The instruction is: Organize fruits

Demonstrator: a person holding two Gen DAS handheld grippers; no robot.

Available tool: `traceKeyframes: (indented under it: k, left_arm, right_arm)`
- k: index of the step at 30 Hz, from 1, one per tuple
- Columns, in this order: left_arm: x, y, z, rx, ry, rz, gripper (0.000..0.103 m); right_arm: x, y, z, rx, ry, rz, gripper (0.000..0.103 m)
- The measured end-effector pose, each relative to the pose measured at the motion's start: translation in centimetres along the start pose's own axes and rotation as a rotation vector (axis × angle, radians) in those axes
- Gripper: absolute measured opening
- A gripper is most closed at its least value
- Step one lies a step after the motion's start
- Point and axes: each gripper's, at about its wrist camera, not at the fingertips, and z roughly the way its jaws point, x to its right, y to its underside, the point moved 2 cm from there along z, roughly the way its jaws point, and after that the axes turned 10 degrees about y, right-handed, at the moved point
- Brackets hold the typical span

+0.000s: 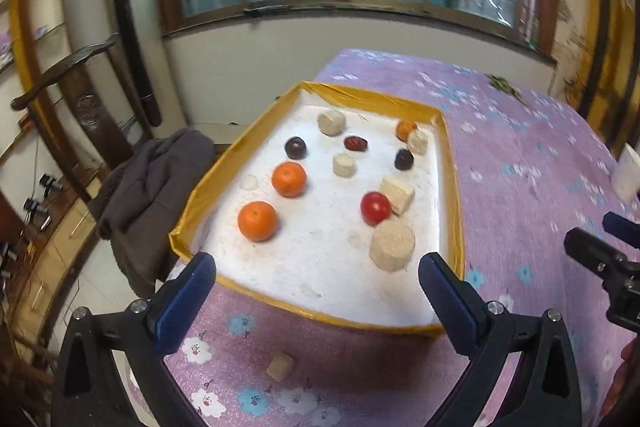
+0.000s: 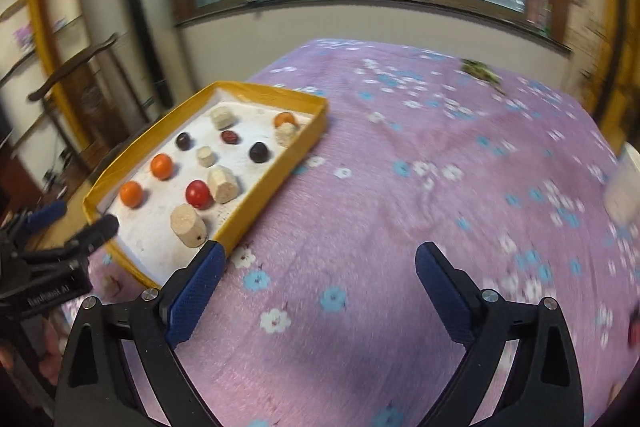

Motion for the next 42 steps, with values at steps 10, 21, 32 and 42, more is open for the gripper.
traceKeyframes:
  k: [10,21,32,42]
  left_arm:
    - [0.6,1.4,-0.6,-0.009,0.201,0.072,0.102]
    - [0.9,2.0,-1.5,-0.004,0.161,0.031,0.102]
    - [-0.4,2.4,-3.8,0.13,0.195,-0.039,0.102]
    - [-0.3,2.7,-3.7,0.111,0.172,-0.022,0.102]
  right_arm:
    - [-0.3,4.5,-3.7,0.013,0.212,0.098,0.099]
    - [0.4,6.6,-4.9,0.026,0.248,0.138,0.099]
    - [0.6,7.6,-5.7,0.022,0.254,0.129,0.099]
    - [0.7,7.9,-6.0,0.014,0.255,0.131,0.099]
